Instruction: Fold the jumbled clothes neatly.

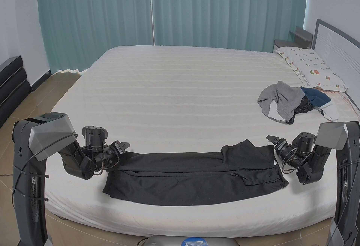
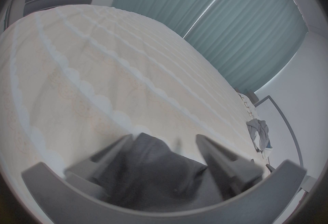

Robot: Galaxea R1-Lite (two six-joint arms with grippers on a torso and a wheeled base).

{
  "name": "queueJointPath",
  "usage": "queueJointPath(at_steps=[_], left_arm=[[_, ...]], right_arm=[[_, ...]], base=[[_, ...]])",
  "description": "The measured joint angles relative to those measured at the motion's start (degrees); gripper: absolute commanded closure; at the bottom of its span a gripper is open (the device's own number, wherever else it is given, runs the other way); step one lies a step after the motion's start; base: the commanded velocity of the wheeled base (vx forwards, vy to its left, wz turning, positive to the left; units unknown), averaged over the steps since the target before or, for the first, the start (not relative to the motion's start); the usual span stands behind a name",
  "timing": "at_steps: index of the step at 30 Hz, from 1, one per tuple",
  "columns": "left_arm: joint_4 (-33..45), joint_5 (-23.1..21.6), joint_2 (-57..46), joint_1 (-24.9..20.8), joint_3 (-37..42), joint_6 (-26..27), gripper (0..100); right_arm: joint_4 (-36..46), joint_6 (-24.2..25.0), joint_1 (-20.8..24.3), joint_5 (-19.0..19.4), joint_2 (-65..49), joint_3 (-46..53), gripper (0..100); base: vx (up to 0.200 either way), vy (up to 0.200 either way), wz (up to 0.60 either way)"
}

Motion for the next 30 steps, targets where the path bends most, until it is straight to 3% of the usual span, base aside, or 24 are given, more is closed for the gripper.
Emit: queueJointPath(at_steps=[10, 19, 20, 30], left_arm=[[-2.2, 4.7, 0.9, 1.6, 0.4, -0.4, 100], [-2.7, 5.7, 1.5, 2.0, 0.4, -0.4, 100], [-3.0, 5.7, 1.5, 2.0, 0.4, -0.4, 0], [-4.5, 4.8, 1.5, 3.0, 0.7, -2.8, 0]], right_arm=[[0.0, 0.0, 0.0, 0.0, 0.0, 0.0, 0], [0.0, 0.0, 0.0, -0.1, 0.0, 0.0, 0], [0.0, 0.0, 0.0, 0.0, 0.0, 0.0, 0], [-0.5, -0.4, -0.2, -1.6, -0.6, 0.0, 0]], base=[[0.000, 0.000, 0.00], [0.000, 0.000, 0.00], [0.000, 0.000, 0.00], [0.000, 0.000, 0.00]])
